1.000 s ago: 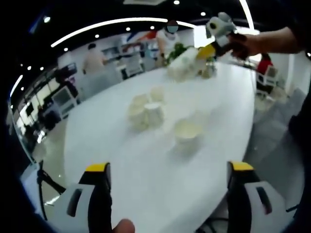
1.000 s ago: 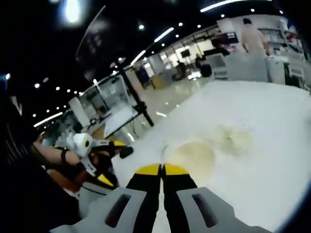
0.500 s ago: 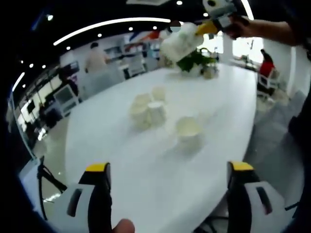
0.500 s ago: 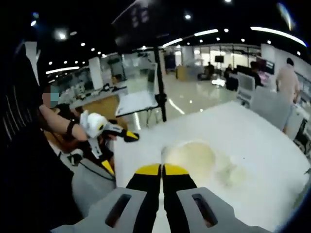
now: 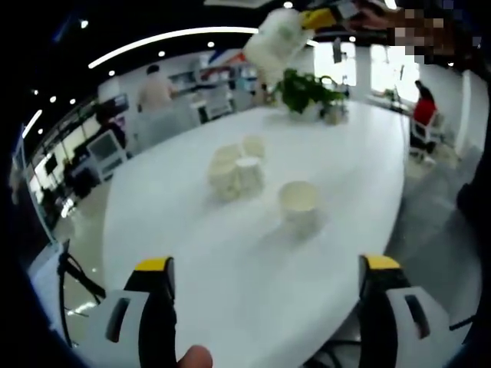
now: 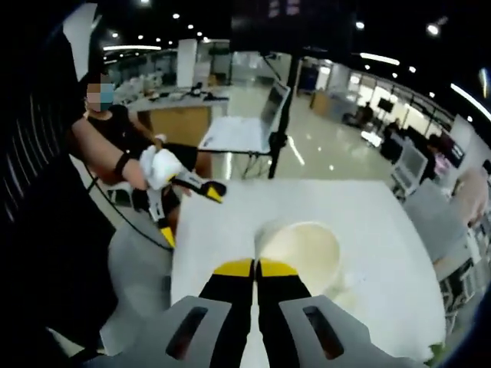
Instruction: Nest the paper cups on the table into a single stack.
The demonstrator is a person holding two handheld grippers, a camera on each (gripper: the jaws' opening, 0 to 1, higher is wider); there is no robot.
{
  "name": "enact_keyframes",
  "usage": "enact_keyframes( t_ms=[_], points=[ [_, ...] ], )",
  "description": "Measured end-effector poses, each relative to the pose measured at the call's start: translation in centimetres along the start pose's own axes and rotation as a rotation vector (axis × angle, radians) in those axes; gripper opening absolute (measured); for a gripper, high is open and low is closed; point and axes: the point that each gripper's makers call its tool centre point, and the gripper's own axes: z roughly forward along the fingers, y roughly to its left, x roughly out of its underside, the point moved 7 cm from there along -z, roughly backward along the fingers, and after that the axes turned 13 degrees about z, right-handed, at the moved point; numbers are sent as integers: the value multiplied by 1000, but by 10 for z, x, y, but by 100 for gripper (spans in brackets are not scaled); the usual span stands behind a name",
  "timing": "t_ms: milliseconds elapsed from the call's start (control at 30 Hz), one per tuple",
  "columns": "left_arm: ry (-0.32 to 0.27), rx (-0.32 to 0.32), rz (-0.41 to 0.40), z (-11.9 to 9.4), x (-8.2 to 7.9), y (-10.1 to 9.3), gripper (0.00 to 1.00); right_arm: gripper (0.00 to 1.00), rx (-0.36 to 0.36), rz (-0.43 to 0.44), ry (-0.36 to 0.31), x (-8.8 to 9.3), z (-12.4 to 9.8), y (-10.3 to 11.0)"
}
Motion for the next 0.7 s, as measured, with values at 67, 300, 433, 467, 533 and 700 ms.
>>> enact_keyframes(
  t_ms=[67,300,433,467,533,700],
  points=[
    [2,1,-3,1,2,-1,99,0,-21,-26,53,4,5,2],
    [3,7,-16,4,5,-5,99,0,-4,-214,211,21,30,11],
    [5,9,-22,5,6,-6,98,0,-20,-265,255,26,40,18],
    [6,11,-24,6,7,-7,98,0,-30,-278,271,28,45,18],
    [8,15,-25,7,8,-8,99,0,-40,-306,307,32,52,21],
    [7,23,-25,8,11,-10,99,0,-66,-343,350,41,69,26]
  ],
)
